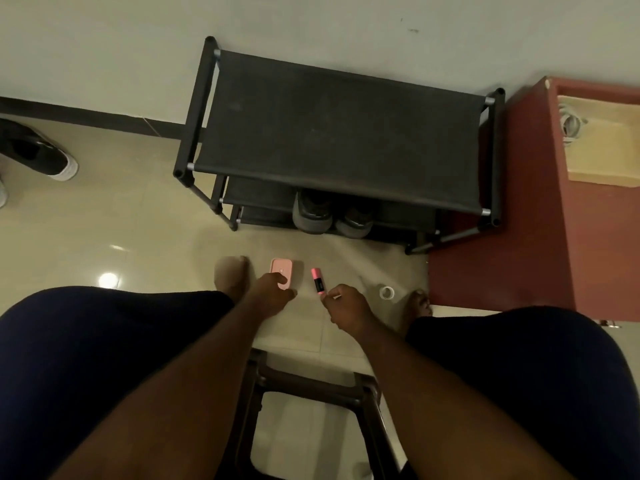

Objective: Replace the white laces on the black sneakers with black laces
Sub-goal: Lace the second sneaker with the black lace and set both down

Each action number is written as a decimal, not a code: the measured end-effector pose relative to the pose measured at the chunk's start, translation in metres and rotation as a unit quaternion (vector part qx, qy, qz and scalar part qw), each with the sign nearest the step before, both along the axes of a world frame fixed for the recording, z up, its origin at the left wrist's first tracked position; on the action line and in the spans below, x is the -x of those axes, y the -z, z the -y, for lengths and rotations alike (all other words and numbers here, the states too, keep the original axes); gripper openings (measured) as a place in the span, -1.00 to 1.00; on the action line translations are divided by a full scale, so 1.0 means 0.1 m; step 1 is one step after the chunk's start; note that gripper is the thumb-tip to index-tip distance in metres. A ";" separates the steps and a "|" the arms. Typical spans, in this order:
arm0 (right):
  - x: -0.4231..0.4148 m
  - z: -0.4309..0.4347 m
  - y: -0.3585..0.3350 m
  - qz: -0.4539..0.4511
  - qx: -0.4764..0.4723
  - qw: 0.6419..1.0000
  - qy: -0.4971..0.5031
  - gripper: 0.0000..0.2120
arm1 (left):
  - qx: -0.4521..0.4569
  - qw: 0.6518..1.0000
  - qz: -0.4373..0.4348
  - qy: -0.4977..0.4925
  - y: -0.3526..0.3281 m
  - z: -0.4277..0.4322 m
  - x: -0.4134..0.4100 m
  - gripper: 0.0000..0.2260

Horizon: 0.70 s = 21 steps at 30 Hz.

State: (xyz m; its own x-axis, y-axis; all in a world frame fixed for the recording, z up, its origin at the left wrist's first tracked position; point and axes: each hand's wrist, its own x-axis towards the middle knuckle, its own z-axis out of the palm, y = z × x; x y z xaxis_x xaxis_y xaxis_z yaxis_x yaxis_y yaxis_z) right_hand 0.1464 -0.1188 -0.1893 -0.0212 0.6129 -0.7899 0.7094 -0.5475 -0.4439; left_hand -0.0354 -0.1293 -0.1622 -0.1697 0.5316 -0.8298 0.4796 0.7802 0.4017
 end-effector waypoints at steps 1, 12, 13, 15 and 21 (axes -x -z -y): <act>0.00 0.01 0.00 0.008 -0.003 1.000 -0.005 -0.84 | 0.002 1.000 0.003 0.002 0.05 0.03 0.02 -0.53; 0.11 -0.05 0.55 0.063 0.027 0.997 -0.027 -0.52 | 0.034 0.999 -0.031 0.030 0.89 -0.07 0.07 -0.54; 0.12 -0.07 0.61 0.066 0.029 0.997 -0.030 -0.50 | 0.029 0.998 -0.047 0.030 0.98 -0.10 0.07 -0.54; 0.16 -0.11 0.83 0.066 0.032 0.996 -0.043 -0.48 | 0.027 0.996 -0.081 0.018 1.21 -0.16 0.09 -0.55; 0.19 -0.30 1.49 0.119 0.008 0.991 -0.060 -0.51 | 0.060 0.984 -0.166 -0.006 1.72 -0.33 0.05 -0.43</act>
